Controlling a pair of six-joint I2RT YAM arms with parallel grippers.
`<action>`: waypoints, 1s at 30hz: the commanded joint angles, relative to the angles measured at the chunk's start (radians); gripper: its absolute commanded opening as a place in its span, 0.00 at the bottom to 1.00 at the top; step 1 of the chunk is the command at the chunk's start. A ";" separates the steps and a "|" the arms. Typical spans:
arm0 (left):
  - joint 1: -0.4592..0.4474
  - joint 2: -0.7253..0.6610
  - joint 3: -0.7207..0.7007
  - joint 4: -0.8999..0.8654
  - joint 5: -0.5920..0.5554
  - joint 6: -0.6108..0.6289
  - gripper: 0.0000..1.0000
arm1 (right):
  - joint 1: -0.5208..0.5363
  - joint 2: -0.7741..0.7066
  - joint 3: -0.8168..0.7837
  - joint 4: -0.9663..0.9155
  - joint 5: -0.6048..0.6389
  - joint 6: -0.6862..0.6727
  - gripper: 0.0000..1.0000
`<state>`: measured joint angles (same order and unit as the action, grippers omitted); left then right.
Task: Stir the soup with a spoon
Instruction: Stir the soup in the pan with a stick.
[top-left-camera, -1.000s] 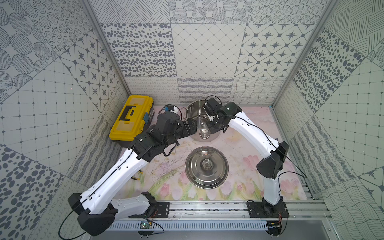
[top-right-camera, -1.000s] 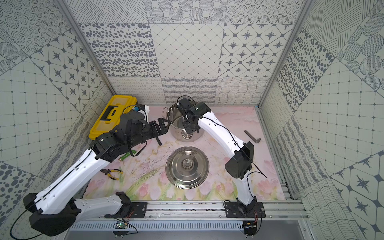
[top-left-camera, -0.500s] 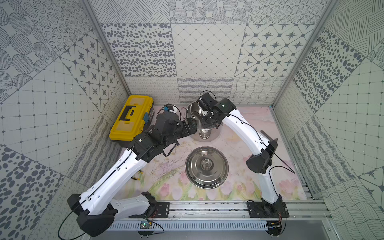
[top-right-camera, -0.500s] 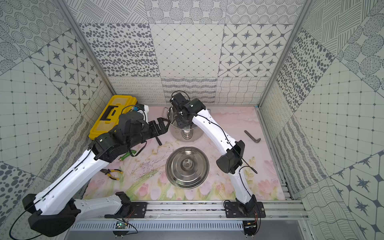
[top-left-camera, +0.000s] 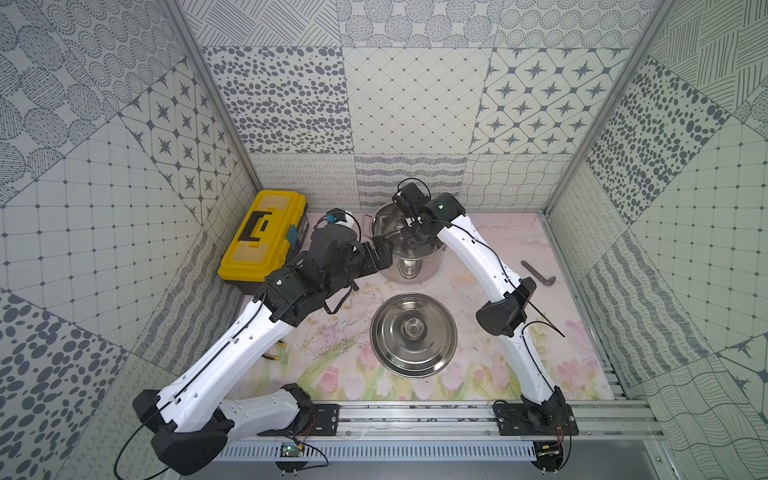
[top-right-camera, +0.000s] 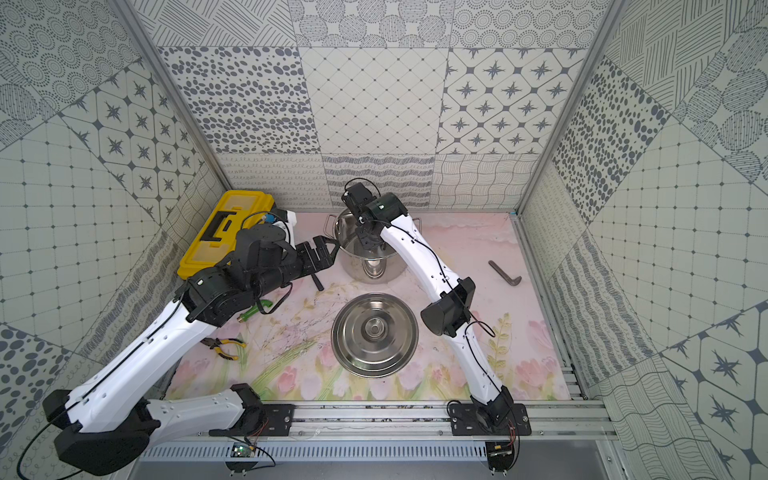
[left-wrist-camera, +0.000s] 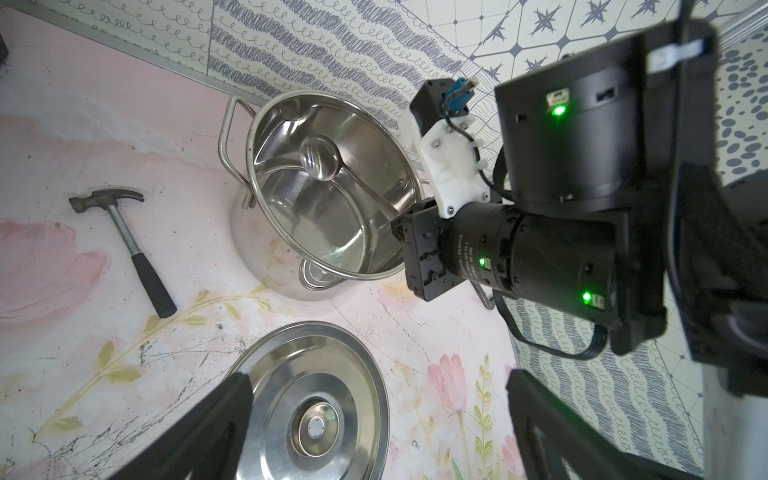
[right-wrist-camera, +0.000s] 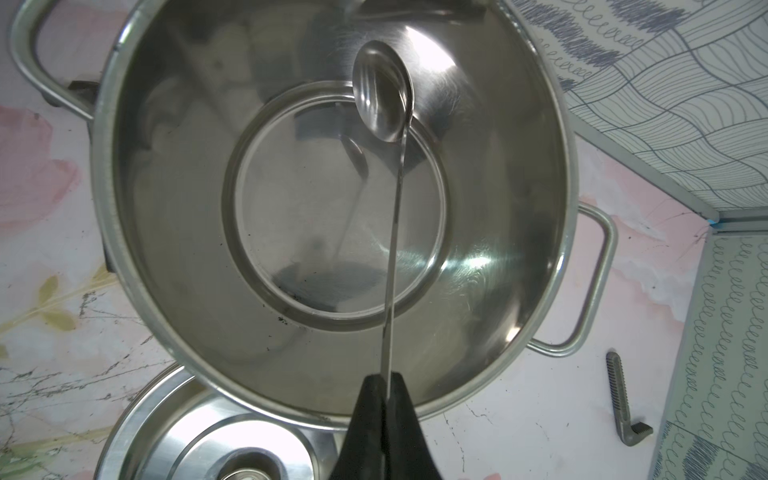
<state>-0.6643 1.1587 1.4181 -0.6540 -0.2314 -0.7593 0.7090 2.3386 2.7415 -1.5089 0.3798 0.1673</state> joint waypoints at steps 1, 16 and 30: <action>0.003 0.004 -0.004 0.019 0.012 0.002 1.00 | -0.024 -0.006 0.008 0.019 0.048 -0.014 0.00; 0.005 -0.002 0.002 0.024 -0.002 0.023 1.00 | -0.047 -0.264 -0.404 0.100 0.004 -0.036 0.00; 0.005 -0.006 -0.005 0.022 0.014 0.004 0.99 | 0.036 -0.360 -0.577 0.167 -0.142 0.042 0.00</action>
<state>-0.6601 1.1576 1.4181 -0.6540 -0.2314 -0.7563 0.7330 1.9804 2.1464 -1.3827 0.2813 0.1719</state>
